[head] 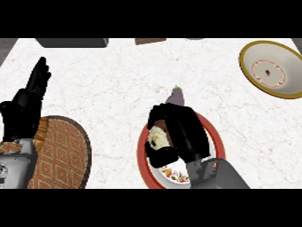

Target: Pick the cupcake from the plate and place it in the bowl

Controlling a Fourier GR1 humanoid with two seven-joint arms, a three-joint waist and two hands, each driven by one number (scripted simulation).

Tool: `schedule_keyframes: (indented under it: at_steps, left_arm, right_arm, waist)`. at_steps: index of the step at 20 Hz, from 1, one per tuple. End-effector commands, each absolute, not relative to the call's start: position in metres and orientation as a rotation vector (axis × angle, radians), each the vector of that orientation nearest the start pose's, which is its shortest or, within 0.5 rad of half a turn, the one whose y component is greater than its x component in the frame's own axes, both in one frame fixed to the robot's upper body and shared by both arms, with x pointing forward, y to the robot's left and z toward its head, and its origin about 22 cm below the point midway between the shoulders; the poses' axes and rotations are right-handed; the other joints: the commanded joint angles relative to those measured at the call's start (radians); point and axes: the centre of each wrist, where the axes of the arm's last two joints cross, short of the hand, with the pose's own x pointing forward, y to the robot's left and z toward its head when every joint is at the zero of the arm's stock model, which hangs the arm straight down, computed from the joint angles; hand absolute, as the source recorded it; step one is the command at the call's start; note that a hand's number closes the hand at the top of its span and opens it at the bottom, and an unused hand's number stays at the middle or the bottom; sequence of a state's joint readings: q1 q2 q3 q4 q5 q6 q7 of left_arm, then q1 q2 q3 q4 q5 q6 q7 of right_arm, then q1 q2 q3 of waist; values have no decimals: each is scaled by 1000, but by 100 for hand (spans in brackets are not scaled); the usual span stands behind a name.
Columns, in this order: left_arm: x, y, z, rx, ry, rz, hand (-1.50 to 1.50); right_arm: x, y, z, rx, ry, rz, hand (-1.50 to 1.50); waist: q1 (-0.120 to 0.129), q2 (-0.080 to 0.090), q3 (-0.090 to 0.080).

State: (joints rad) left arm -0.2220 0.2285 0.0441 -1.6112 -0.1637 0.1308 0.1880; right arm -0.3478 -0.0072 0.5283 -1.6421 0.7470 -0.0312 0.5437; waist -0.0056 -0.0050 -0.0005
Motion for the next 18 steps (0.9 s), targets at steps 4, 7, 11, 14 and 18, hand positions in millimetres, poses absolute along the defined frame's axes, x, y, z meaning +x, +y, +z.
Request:
schedule_keyframes:
  at_steps: [4,7,11,14,18]
  left_arm:
    - [285,271,80,430,-1634,-158,0]
    - [287,255,81,402,-1652,-173,0]
    - [294,258,73,389,-1642,-162,0]
    - [299,269,70,389,-1647,-160,0]
    - [284,280,64,383,-1646,-170,0]
  right_arm:
    - [241,-109,130,-731,-1577,625,150]
    - [263,-148,138,-763,-1603,545,150]
    - [290,-181,127,-785,-1582,424,150]
    - [314,-219,130,-819,-1611,343,150]
    - [338,-273,136,-865,-1627,256,150]
  waist:
    - [-5,0,0]
    - [1,4,1]
    - [1,7,1]
    - [4,10,1]
    - [15,10,1]
